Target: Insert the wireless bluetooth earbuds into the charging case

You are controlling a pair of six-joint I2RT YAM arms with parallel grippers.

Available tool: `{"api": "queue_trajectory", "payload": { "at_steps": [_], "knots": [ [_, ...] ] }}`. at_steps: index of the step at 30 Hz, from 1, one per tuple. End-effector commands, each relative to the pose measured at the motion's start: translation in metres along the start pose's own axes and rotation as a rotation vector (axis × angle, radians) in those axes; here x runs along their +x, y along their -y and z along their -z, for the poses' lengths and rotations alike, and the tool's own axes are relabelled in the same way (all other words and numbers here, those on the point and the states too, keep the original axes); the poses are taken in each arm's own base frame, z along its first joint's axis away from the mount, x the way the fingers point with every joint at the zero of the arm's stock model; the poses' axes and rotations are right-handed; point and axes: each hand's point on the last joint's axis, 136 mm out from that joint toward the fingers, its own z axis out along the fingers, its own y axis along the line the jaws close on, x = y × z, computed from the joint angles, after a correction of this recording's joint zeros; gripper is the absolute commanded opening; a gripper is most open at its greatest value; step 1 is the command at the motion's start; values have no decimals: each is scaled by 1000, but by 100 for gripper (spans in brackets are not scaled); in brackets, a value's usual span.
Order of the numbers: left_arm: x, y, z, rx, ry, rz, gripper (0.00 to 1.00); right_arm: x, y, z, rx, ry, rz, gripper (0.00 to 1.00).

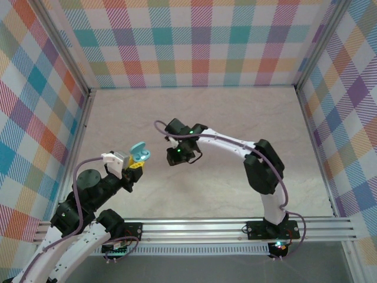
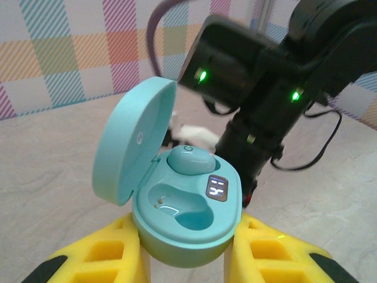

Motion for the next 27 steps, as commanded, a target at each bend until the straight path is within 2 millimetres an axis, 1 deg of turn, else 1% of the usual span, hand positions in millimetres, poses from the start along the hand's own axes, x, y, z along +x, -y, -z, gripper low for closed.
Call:
{"api": "queue_trajectory", "payload": {
  "at_steps": [1,4,7,11,12,13,14,19,21,23,25,27],
  "knots": [
    [-19,10,-4,50,60,13,18,-10,1,32,-81,63,-50,25],
    [-21,13,-11,67,54,18,18,-13,4,58,-124,105,-62,25],
    [-22,15,-18,78,49,21,18,-14,-1,89,-170,169,-53,26],
    [-25,19,-28,100,57,35,18,-11,-17,135,-247,253,-25,27],
    [-23,21,-30,106,48,40,18,-11,-22,145,-269,273,-17,27],
    [-30,23,-33,120,82,43,18,-10,-27,156,-294,295,-8,27],
    [-31,25,-37,131,86,49,18,-9,-32,166,-316,315,0,27],
    [-32,30,-51,158,89,48,18,-7,-47,206,-392,404,23,28],
    [-34,32,-55,168,100,46,18,-8,-52,217,-416,431,31,28],
    [-37,33,-59,177,107,41,18,-8,-57,224,-441,449,41,28],
    [-37,34,-62,179,104,41,18,-8,-57,223,-447,453,49,28],
    [-37,34,-65,180,97,38,18,-6,-50,213,-418,439,41,28]
  ]
}}
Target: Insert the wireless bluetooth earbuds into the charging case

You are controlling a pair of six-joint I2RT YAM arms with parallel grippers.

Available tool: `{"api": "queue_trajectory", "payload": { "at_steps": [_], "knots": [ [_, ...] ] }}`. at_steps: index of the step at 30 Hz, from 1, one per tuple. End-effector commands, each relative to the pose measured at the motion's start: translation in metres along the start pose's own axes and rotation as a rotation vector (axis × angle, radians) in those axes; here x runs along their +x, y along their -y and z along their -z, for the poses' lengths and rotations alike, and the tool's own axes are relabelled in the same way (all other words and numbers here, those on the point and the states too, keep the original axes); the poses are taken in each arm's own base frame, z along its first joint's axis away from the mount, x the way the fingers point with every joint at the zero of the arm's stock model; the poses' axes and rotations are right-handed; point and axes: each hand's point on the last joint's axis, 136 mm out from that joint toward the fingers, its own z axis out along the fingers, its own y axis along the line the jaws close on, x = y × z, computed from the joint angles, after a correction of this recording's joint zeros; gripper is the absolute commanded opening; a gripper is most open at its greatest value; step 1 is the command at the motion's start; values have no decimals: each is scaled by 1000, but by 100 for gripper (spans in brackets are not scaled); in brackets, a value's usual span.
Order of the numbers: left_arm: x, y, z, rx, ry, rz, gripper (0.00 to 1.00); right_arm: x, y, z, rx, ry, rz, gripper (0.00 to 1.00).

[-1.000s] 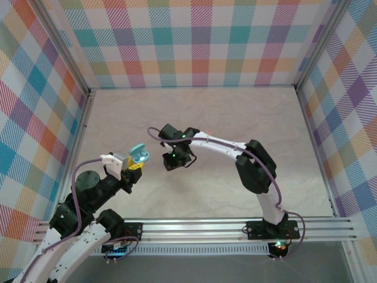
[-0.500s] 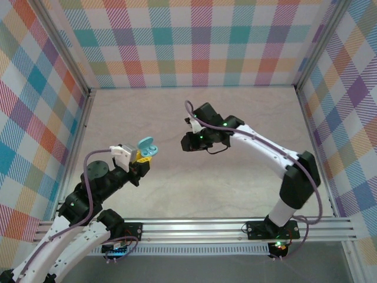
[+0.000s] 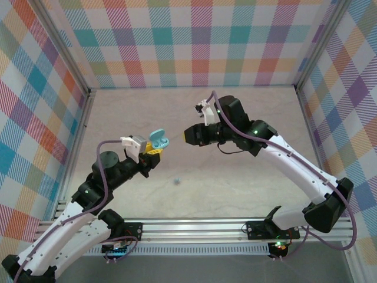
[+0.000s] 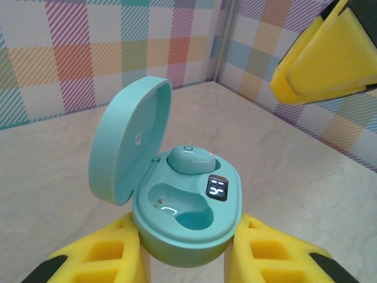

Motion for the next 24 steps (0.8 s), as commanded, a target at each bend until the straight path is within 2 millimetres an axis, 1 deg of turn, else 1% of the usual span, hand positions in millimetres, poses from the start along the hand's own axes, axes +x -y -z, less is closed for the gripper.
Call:
{"api": "queue_trajectory", "payload": {
  "at_steps": [1,4,7,10,12,13,14,17,20,24],
  "knots": [
    [-14,9,-3,44,52,-12,18,9,11,-8,19,-16,-11,28],
    [-10,7,-2,29,33,-22,18,24,43,-17,123,-50,-60,30],
    [-5,2,4,-3,15,-37,18,38,62,-29,152,-81,-85,32],
    [-2,-6,13,-54,4,-50,18,50,77,-43,153,-94,-111,34],
    [0,-12,20,-94,-9,-54,18,58,80,-57,109,-104,-109,35],
    [0,-14,25,-109,-12,-57,18,65,83,-66,101,-118,-112,35],
    [4,-16,29,-121,-30,-59,18,71,86,-76,90,-140,-104,35],
    [5,-21,40,-157,-39,-60,18,92,87,-105,83,-234,-62,37],
    [6,-25,52,-184,-46,-62,18,113,82,-134,81,-328,-9,38],
    [8,-29,67,-216,-44,-64,18,137,66,-163,39,-405,91,38]
  ]
}}
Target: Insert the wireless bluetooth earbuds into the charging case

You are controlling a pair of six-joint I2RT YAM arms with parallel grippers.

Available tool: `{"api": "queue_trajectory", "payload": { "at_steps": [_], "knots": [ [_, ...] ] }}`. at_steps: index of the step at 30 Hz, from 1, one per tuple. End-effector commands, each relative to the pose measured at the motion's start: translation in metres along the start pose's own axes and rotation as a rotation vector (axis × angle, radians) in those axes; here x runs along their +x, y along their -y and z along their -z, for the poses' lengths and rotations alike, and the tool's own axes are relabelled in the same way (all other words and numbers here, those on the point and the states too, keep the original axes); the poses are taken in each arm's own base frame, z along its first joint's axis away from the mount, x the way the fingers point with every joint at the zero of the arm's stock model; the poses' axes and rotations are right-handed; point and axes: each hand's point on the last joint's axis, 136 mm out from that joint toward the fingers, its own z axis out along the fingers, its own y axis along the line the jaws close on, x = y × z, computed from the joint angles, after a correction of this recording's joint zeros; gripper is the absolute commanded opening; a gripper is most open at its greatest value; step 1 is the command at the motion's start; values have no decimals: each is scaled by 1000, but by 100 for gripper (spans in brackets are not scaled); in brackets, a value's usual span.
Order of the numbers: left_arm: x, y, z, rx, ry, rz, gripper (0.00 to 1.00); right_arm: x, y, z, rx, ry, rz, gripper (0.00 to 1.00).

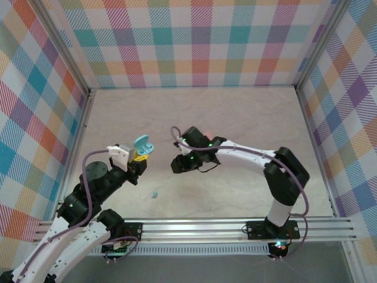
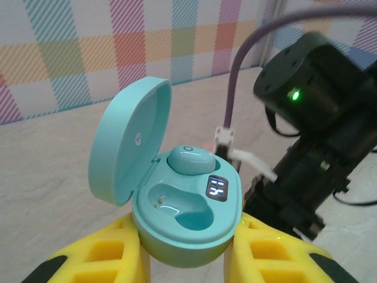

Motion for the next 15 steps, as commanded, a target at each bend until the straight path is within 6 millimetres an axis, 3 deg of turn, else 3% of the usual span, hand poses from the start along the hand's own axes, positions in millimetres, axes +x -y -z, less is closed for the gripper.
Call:
{"api": "queue_trajectory", "payload": {
  "at_steps": [1,3,7,15],
  "knots": [
    [-2,-8,18,-46,3,-16,18,-2,-36,-15,-73,-4,198,38],
    [0,-11,24,-62,6,-16,18,11,-43,-30,-85,-33,328,38],
    [3,-15,33,-77,13,-13,18,39,-37,-54,-108,-50,614,42],
    [4,-21,45,-106,24,-10,18,50,-38,-69,-160,-73,1169,42]
  ]
}}
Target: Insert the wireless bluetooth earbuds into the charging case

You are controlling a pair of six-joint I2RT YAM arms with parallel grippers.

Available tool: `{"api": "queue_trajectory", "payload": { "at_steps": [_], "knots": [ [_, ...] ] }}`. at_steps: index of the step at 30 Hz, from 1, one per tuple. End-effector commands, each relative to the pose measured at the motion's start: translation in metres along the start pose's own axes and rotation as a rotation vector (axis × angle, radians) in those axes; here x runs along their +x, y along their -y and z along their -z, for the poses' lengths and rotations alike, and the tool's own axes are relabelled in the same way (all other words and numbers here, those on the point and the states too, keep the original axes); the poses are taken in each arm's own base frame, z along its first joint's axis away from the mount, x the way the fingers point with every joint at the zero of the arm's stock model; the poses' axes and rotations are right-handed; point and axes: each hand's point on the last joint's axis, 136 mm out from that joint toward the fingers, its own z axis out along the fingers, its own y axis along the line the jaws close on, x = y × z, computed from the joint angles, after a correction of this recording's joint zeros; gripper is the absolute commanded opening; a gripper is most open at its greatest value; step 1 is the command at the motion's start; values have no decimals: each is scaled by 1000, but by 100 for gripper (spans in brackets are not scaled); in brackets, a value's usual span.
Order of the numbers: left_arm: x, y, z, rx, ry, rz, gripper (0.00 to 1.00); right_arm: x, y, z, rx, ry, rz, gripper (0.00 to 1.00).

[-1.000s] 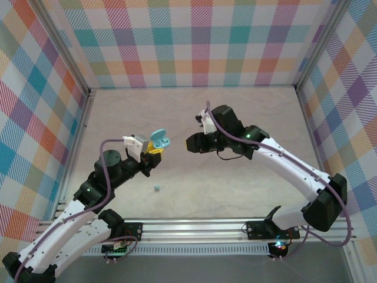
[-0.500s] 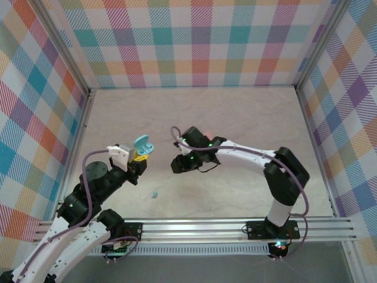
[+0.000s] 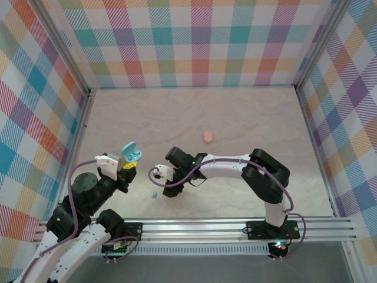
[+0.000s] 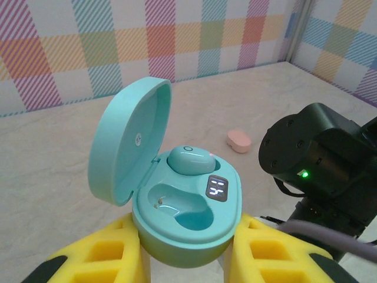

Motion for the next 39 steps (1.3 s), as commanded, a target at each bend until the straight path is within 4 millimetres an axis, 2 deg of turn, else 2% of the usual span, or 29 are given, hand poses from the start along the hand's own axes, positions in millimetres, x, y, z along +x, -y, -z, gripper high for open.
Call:
{"api": "queue_trajectory", "payload": {
  "at_steps": [1,11,17,22,25,28,33,36,39],
  "knots": [
    [-10,-4,11,-20,33,-5,18,-11,-7,-8,-38,26,362,42],
    [-11,-7,14,-32,40,-11,18,-13,-7,-42,-1,-56,651,43],
    [-13,-8,16,-36,42,-15,18,-17,-8,-51,-3,-79,699,42],
    [-13,-8,18,-34,45,-15,18,-18,-5,-52,22,-94,673,41],
    [-13,-7,18,-32,46,-15,18,-25,1,-45,76,-70,599,41],
    [-14,-7,18,-32,48,-15,18,-31,-3,-32,109,-18,502,42],
    [-17,-8,20,-32,57,-15,18,-42,-12,-2,129,41,96,49],
    [-19,-9,21,-38,59,-13,18,-40,-16,13,145,63,-152,52],
    [-20,-11,21,-51,62,-5,18,-32,-13,22,178,44,-385,49]
  ]
}}
